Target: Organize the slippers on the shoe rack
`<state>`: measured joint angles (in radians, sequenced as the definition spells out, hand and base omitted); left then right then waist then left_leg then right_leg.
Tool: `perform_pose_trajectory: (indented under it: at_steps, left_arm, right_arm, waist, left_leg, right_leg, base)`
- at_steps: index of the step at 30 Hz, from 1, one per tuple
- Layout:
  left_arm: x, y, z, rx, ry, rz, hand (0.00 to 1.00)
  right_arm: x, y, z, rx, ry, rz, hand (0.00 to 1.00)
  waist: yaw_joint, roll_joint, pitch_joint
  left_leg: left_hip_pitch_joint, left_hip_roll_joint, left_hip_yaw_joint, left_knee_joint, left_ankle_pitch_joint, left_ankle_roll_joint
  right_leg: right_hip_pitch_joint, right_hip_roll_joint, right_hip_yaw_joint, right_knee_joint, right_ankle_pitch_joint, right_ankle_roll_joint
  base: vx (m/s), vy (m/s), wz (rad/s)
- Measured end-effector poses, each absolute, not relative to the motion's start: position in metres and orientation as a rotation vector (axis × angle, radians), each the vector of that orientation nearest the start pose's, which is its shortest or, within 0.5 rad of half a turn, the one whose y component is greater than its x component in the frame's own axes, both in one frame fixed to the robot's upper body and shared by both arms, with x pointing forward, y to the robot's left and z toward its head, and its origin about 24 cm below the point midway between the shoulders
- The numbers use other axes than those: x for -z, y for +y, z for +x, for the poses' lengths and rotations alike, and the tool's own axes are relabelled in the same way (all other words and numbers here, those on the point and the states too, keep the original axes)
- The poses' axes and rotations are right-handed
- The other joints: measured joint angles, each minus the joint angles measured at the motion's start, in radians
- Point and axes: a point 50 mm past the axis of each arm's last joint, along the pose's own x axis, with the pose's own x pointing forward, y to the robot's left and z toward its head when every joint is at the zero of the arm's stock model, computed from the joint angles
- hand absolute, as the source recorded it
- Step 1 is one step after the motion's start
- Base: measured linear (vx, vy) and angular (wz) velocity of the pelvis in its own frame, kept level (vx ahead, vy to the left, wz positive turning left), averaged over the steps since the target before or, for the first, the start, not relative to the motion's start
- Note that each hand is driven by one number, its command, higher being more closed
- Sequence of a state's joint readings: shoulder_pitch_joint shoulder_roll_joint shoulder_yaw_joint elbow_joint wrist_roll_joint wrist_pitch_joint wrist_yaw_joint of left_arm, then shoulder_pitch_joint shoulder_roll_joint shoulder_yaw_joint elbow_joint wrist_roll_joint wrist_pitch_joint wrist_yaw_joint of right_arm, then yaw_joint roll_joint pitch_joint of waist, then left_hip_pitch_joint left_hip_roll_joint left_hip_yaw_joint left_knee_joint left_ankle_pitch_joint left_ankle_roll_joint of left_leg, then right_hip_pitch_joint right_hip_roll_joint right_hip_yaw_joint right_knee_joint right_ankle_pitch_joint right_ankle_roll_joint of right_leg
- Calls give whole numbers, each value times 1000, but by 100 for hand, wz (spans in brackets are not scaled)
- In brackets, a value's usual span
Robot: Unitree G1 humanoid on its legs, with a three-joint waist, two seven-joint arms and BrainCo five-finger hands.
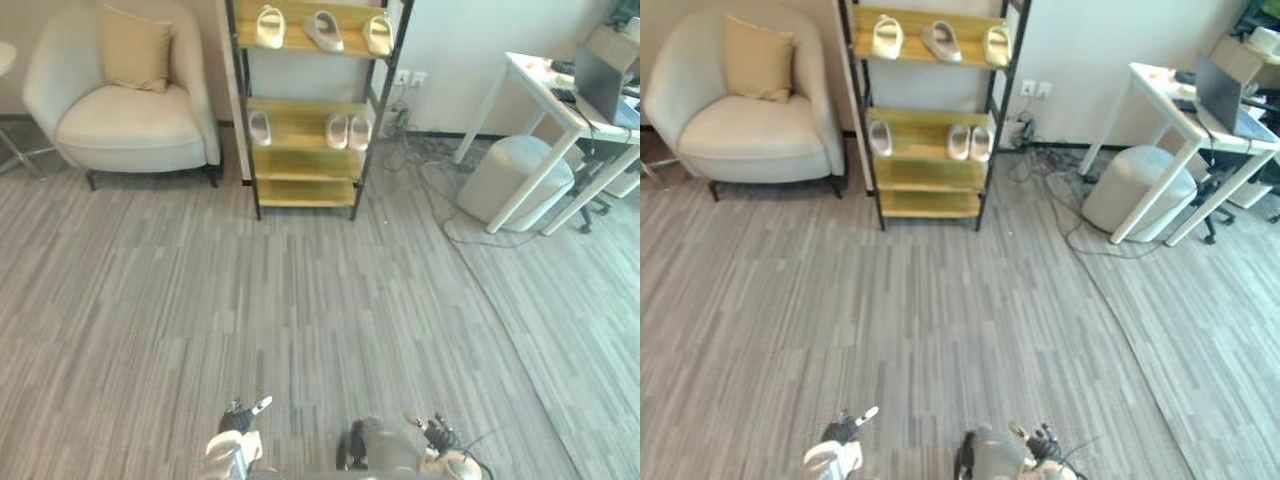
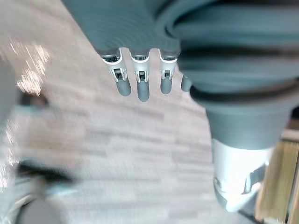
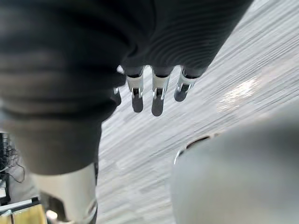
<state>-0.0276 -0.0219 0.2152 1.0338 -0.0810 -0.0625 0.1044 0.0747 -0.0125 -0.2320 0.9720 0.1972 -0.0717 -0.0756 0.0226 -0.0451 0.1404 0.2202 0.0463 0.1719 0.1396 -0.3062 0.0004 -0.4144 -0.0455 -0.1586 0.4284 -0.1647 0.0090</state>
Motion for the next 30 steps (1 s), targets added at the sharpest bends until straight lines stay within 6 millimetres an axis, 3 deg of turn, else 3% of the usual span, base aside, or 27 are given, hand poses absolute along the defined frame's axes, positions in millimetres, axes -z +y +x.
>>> perform_pose_trajectory:
  at_steps: [1, 2, 3, 4, 5, 6, 7, 8, 10, 11, 12, 14, 16, 17, 18, 20, 21, 22, 23, 24, 25, 26, 27, 28, 30]
  left_arm:
    - [149, 172, 142, -314, 948, -146, 0]
    - [149, 171, 141, -311, 951, -146, 0]
    - [153, 168, 133, -317, 981, -159, 0]
    - [154, 168, 132, -318, 985, -160, 0]
    - [153, 164, 136, -313, 976, -167, 0]
    - [153, 164, 135, -319, 977, -172, 0]
    - [153, 167, 135, -347, 975, -189, 0]
    - [153, 169, 133, -361, 976, -194, 0]
    - [150, 172, 137, -365, 953, -190, 0]
    - [148, 174, 140, -365, 935, -184, 0]
    - [144, 180, 145, -369, 903, -171, 0]
    - [142, 181, 148, -371, 880, -169, 0]
    - [141, 178, 149, -370, 869, -180, 0]
    - [140, 178, 151, -371, 862, -181, 0]
    - [140, 177, 151, -369, 862, -185, 0]
    - [140, 176, 151, -369, 860, -189, 0]
    - [141, 178, 149, -368, 866, -181, 0]
    - [141, 179, 148, -371, 867, -178, 0]
    - [141, 186, 147, -378, 867, -161, 0]
    - [141, 188, 146, -381, 871, -155, 0]
    - [142, 193, 145, -386, 875, -142, 0]
    - [142, 194, 145, -385, 878, -139, 0]
    - [143, 194, 147, -378, 891, -134, 0]
    - [145, 191, 144, -366, 910, -132, 0]
    - [145, 188, 146, -351, 909, -129, 0]
  right_arm:
    - [152, -194, 113, 421, 954, 233, 0]
    - [153, -193, 113, 420, 957, 234, 0]
    - [150, -197, 120, 416, 941, 221, 0]
    - [150, -198, 121, 415, 940, 218, 0]
    - [149, -204, 123, 414, 938, 206, 0]
    - [149, -206, 124, 415, 936, 203, 0]
    - [148, -209, 124, 416, 932, 195, 0]
    - [148, -211, 124, 416, 933, 188, 0]
    - [148, -211, 124, 412, 936, 181, 0]
    - [149, -207, 123, 397, 948, 176, 0]
    - [151, -201, 121, 374, 965, 174, 0]
    - [150, -198, 125, 363, 958, 174, 0]
    - [151, -196, 126, 357, 964, 175, 0]
    - [150, -192, 128, 351, 963, 179, 0]
    - [150, -188, 130, 337, 960, 177, 0]
    - [150, -185, 131, 317, 963, 169, 0]
    - [153, -176, 126, 294, 986, 172, 0]
    - [154, -175, 125, 291, 991, 173, 0]
    - [156, -170, 120, 288, 1010, 184, 0]
    - [157, -165, 118, 284, 1017, 197, 0]
    - [157, -159, 119, 276, 1011, 214, 0]
    - [156, -159, 120, 277, 1007, 217, 0]
    - [155, -161, 121, 284, 995, 222, 0]
    - [154, -165, 123, 291, 974, 223, 0]
    - [153, -169, 123, 311, 958, 238, 0]
  waist:
    - [-1, -1, 0]
    - [-5, -3, 0]
    - [-16, 34, 6]
    - [-15, 45, 3]
    - [-14, 72, 11]
    - [-14, 81, 15]
    - [-15, 104, 30]
    - [-7, 106, 40]
    - [0, 116, 53]
    - [12, 98, 61]
    - [30, 75, 54]
    - [37, 71, 53]
    - [40, 69, 53]
    - [47, 66, 52]
    - [53, 64, 51]
    - [67, 65, 48]
    - [85, 59, 33]
    - [88, 50, 27]
    - [89, 19, 6]
    - [89, -8, -9]
    - [88, -31, -5]
    - [85, -36, -3]
    - [75, -41, 2]
    - [67, -25, 12]
    - [64, -25, 10]
  left_leg:
    - [6, 1, -4, 0, -3, -6]
    - [24, 1, -27, 3, -17, -29]
    - [62, 43, -70, 29, -27, -46]
    - [54, 53, -78, 53, -24, -51]
    - [-2, 75, -106, 202, -11, -62]
    - [-22, 82, -112, 260, -3, -61]
    - [-127, 103, -152, 532, 93, -53]
    - [-219, 120, -176, 743, 194, -57]
    - [-320, 158, -163, 966, 182, -65]
    - [-376, 165, -143, 1017, 167, -72]
    - [-474, 165, -104, 1003, 150, -82]
    - [-539, 156, -70, 921, 129, -68]
    - [-565, 132, -22, 715, 97, -58]
    - [-564, 103, 14, 511, 96, -63]
    - [-565, 72, 35, 341, 125, -49]
    - [-564, 57, 38, 230, 171, -21]
    - [-555, 53, 42, 211, 249, 23]
    - [-552, 46, 46, 216, 277, 25]
    - [-544, 17, 72, 230, 258, 35]
    - [-518, -6, 89, 226, 217, 45]
    - [-464, -40, 94, 224, 181, 54]
    - [-450, -47, 93, 222, 173, 59]
    - [-389, -72, 87, 222, 130, 64]
    - [-316, -83, 73, 212, 91, 62]
    - [-242, -92, 53, 182, 64, 63]
  right_leg:
    - [-1, 5, 9, -28, 19, -5]
    - [6, 11, 15, -94, 86, -24]
    - [35, 27, -6, -45, 174, -63]
    - [36, 33, -10, -36, 156, -68]
    - [54, 46, -33, -9, 95, -78]
    - [69, 51, -40, -9, 81, -83]
    - [132, 70, -48, -22, 43, -95]
    - [193, 87, -41, -50, 18, -108]
    - [299, 117, -25, -95, -5, -123]
    - [358, 119, -10, -121, -18, -126]
    - [431, 116, 18, -175, -35, -125]
    - [479, 115, 38, -211, -47, -119]
    - [546, 108, 55, -251, -56, -98]
    - [577, 96, 68, -279, -68, -80]
    - [605, 87, 87, -305, -83, -63]
    - [631, 79, 112, -322, -105, -43]
    - [666, 66, 146, -314, -153, -16]
    - [671, 56, 154, -305, -165, -8]
    - [657, 21, 172, -253, -185, 17]
    - [587, -8, 191, -89, -188, 34]
    - [496, -32, 206, 174, -163, 93]
    - [472, -39, 212, 234, -153, 108]
    - [390, -50, 227, 468, -117, 121]
    - [313, -57, 210, 609, -119, 118]
    - [231, -66, 160, 642, -122, 112]
  base:
    - [678, -192, 50]
    - [618, -217, 50]
    - [620, -226, 51]
    - [739, -292, 52]
    - [479, -198, 26]
    - [686, -301, 25]
    - [526, -206, 2]
    - [526, -206, -6]
    - [372, -98, -27]
    - [565, -160, -46]
    - [442, -127, -40]
    - [426, -53, -30]
    - [372, 24, -21]
    - [448, 106, -28]
    - [545, 142, -31]
    - [502, 194, -48]
    - [577, 257, -58]
    - [602, 262, -44]
    - [611, 263, -24]
    - [699, 322, -22]
    - [682, 326, -16]
    - [527, 252, 7]
    - [478, 205, 28]
    - [455, 184, 28]
    - [376, 121, 31]
